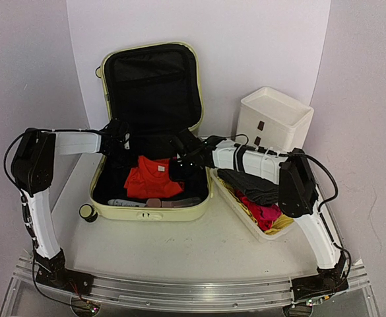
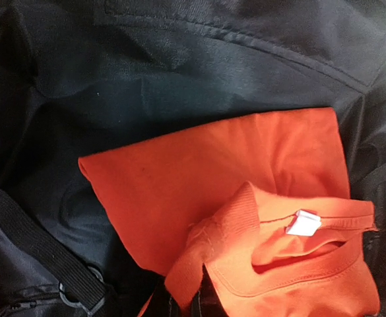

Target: Open, take out, and arrange the luggage

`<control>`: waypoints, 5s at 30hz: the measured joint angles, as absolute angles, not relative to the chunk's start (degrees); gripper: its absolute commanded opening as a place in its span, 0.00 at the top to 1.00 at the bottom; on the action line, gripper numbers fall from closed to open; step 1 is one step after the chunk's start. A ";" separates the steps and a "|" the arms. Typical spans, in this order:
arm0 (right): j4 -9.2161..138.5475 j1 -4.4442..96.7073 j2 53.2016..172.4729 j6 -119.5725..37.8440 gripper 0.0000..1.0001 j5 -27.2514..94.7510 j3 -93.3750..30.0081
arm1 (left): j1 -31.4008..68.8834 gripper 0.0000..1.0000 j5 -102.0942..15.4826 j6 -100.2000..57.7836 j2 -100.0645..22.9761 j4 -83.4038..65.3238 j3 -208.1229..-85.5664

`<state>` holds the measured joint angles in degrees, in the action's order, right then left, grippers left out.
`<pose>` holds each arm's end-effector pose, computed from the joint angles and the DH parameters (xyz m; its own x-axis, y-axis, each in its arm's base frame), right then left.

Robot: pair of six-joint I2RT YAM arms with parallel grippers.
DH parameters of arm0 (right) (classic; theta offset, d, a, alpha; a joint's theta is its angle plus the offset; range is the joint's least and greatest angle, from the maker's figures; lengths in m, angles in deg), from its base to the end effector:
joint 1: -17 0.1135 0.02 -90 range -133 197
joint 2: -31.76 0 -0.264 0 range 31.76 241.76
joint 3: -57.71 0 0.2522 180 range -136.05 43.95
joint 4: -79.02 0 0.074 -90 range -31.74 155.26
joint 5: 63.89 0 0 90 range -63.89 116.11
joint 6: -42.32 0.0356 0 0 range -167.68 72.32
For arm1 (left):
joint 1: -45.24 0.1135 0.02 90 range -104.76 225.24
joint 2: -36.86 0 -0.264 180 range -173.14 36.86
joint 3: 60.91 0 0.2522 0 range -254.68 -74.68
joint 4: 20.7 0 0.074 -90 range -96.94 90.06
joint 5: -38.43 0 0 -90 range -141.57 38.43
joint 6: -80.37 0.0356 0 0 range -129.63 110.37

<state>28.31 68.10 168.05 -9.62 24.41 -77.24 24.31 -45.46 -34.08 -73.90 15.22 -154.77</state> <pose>0.3339 0.4121 0.2036 -0.8624 -0.0875 -0.4986 -0.2982 0.8837 0.3607 0.3919 -0.1539 0.1999 -0.8493 -0.1158 -0.5150 0.0700 0.9423 -0.3273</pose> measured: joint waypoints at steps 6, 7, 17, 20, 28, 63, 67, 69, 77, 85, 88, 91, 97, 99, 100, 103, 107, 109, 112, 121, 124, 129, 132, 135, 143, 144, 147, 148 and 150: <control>27.94 67.94 168.11 -6.03 0.43 18.91 -74.26 | 24.31 0.99 -45.52 -32.70 -76.56 16.20 -156.91; 28.01 67.72 168.11 -5.94 0.43 18.62 -74.33 | 24.31 0.99 -45.59 -32.52 -76.74 16.24 -157.07; 28.73 64.71 174.56 -3.32 0.37 20.57 -80.78 | 24.31 0.99 -45.70 -31.96 -77.00 17.51 -158.09; 30.28 64.25 176.66 -2.05 0.38 22.01 -82.42 | 24.31 0.99 -45.70 -31.96 -77.37 17.53 -158.27; 30.72 64.25 180.48 0.26 0.52 24.76 -85.63 | 24.36 0.99 -45.59 -31.98 -77.90 17.58 -158.27; 36.16 49.52 137.40 -21.37 1.00 40.26 -49.87 | 9.69 1.00 -36.87 -45.94 -63.41 14.45 -158.03; 32.88 42.35 131.15 -24.28 1.00 41.92 -42.53 | 2.04 1.00 -37.41 -50.29 -65.29 10.32 -159.84; 30.52 38.50 127.96 -25.77 1.00 42.84 -40.12 | -1.15 1.00 -37.76 -51.78 -68.11 8.96 -163.23; 19.39 27.14 121.82 -32.06 0.95 44.44 -37.78 | -9.22 1.00 -37.24 -56.74 -76.94 5.45 -172.56; 11.48 26.85 121.88 -35.17 0.99 37.66 -36.67 | -13.61 1.00 -37.09 -60.43 -78.27 5.21 -173.52; 9.21 26.89 122.63 -35.76 0.99 34.99 -37.35 | -14.09 1.00 -36.28 -61.72 -79.45 4.96 -174.77; 7.81 26.89 122.89 -36.08 0.98 34.29 -38.57 | -14.22 1.00 -36.10 -62.01 -80.08 5.10 -175.95; 5.93 26.87 120.42 -36.15 0.97 34.01 -41.02 | -14.92 1.00 -37.33 -59.98 -79.12 5.12 -176.43; 5.08 26.83 118.34 -36.15 0.97 33.68 -41.06 | -15.73 1.00 -38.20 -58.99 -78.44 5.14 -176.39; 4.64 26.83 117.23 -36.15 0.97 33.51 -41.06 | -16.25 1.00 -38.49 -58.75 -78.03 5.12 -176.32; 3.33 26.79 114.78 -36.17 0.96 32.96 -41.08 | -17.72 1.00 -39.29 -58.05 -76.78 5.07 -176.28; 1.89 26.79 114.65 -36.17 0.93 32.87 -41.28 | -18.85 0.99 -39.78 -57.81 -75.89 5.01 -176.28; 1.47 26.79 115.61 -36.32 0.89 32.85 -41.50 | -18.88 0.99 -40.04 -57.68 -75.89 5.10 -176.28; 1.47 26.81 119.35 -36.28 0.64 32.87 -42.68 | -18.79 0.97 -41.59 -57.22 -75.93 5.10 -176.28; 10.41 26.28 127.81 -34.66 0.35 28.11 -40.73 | -15.27 0.29 -44.91 -47.71 -85.15 5.10 -181.57; 13.65 26.26 124.11 -34.05 0.36 28.20 -37.11 | -14.31 0.25 -47.34 -45.11 -87.06 6.58 -180.67; 18.26 26.30 112.35 -31.14 0.34 32.74 -28.36 | -13.24 0.25 -52.12 -42.40 -86.99 8.68 -179.10; 21.10 26.30 106.52 -27.43 0.34 35.96 -22.22 | -12.41 0.25 -53.24 -41.73 -86.27 9.84 -178.73; 24.12 26.41 103.37 -22.10 0.35 37.77 -14.68 | -10.72 0.26 -53.94 -40.92 -84.63 10.74 -177.59; 37.21 26.41 101.93 -6.82 0.49 41.77 1.03 | -8.47 0.29 -55.51 -40.46 -81.74 11.04 -175.86; 38.67 26.41 101.99 -5.40 0.52 42.05 1.47 | -8.56 0.29 -55.69 -40.44 -81.57 11.08 -175.62; 43.07 26.41 102.37 -1.81 0.62 42.34 1.76 | -8.60 0.30 -55.84 -40.44 -81.18 11.17 -174.94; 44.33 26.41 102.43 -0.74 0.65 42.34 1.80 | -8.67 0.30 -55.88 -40.41 -81.07 11.11 -174.66; 46.54 26.41 102.43 1.14 0.76 42.36 2.11 | -8.71 0.29 -55.88 -40.37 -80.87 11.22 -174.22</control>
